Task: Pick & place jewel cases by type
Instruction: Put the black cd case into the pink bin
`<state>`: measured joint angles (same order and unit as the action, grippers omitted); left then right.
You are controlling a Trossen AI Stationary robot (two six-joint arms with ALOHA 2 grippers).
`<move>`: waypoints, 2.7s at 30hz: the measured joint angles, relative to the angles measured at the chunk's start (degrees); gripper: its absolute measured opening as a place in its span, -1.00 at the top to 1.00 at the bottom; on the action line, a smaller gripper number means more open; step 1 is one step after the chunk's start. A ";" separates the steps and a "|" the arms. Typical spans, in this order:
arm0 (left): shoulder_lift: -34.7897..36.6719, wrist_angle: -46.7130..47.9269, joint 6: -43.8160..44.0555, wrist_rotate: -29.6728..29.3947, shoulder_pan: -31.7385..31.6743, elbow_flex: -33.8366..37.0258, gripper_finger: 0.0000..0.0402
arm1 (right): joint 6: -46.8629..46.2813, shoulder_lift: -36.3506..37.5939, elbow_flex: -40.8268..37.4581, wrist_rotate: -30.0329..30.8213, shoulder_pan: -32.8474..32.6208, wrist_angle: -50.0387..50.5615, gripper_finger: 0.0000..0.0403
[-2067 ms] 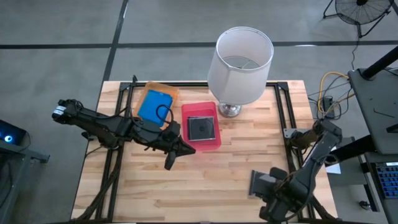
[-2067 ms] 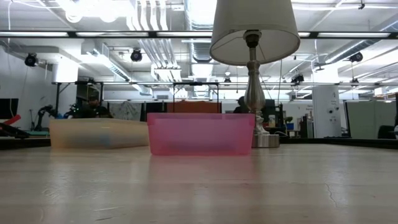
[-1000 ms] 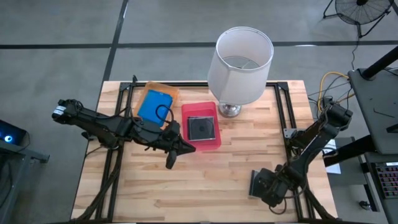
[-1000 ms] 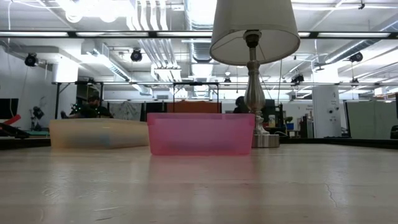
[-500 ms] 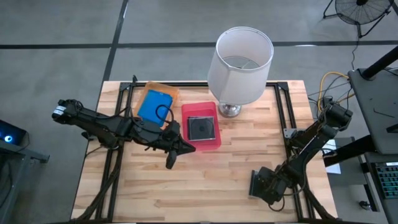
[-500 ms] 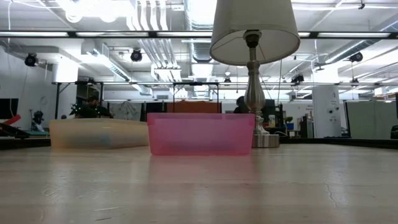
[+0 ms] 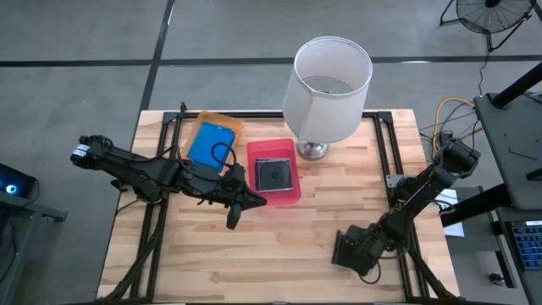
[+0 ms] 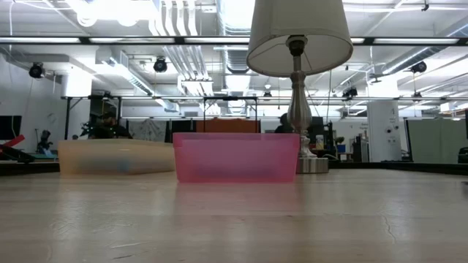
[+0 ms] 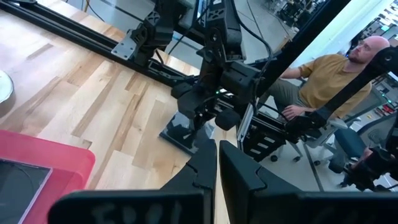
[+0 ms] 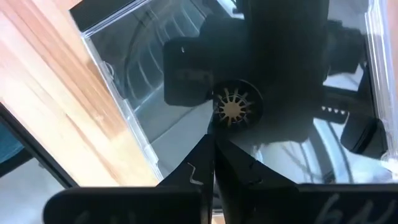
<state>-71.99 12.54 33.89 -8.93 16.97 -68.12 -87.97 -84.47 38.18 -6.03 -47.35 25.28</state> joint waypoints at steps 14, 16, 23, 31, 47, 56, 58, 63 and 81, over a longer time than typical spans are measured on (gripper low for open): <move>0.00 -0.02 0.55 0.00 0.00 0.02 1.00 | 18.35 -0.15 -0.16 3.39 9.06 -8.08 0.96; 0.00 -0.02 0.57 -0.02 -0.02 0.02 1.00 | 20.49 -0.58 -0.16 3.38 10.47 -9.67 0.96; -0.02 -0.02 0.63 -0.17 -0.01 0.02 1.00 | 22.52 -2.25 0.93 2.38 12.21 -10.56 0.96; -0.02 0.44 0.66 -0.17 -0.02 0.02 1.00 | 22.99 -3.87 5.51 -3.03 11.69 2.21 0.96; -0.02 1.82 0.54 -0.17 -0.01 0.02 1.00 | 18.09 -2.73 11.42 -4.58 9.42 20.83 0.96; -0.02 2.10 0.50 -0.15 0.00 0.02 1.00 | 17.34 -5.49 10.54 -4.73 9.27 20.37 0.96; -0.02 2.14 0.52 -0.15 -0.02 0.02 1.00 | 17.85 -7.08 10.48 -4.88 9.27 19.91 0.96; -0.02 2.12 0.59 -0.15 -0.02 0.02 1.00 | 19.28 -11.25 10.95 -7.41 9.31 14.77 0.96; -0.02 2.10 1.37 -0.15 -0.02 0.02 1.00 | 23.88 -13.42 20.77 3.61 11.54 11.05 0.96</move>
<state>-72.01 14.64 35.26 -9.08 16.95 -68.10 -64.09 -97.88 58.95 -2.43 -35.81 36.33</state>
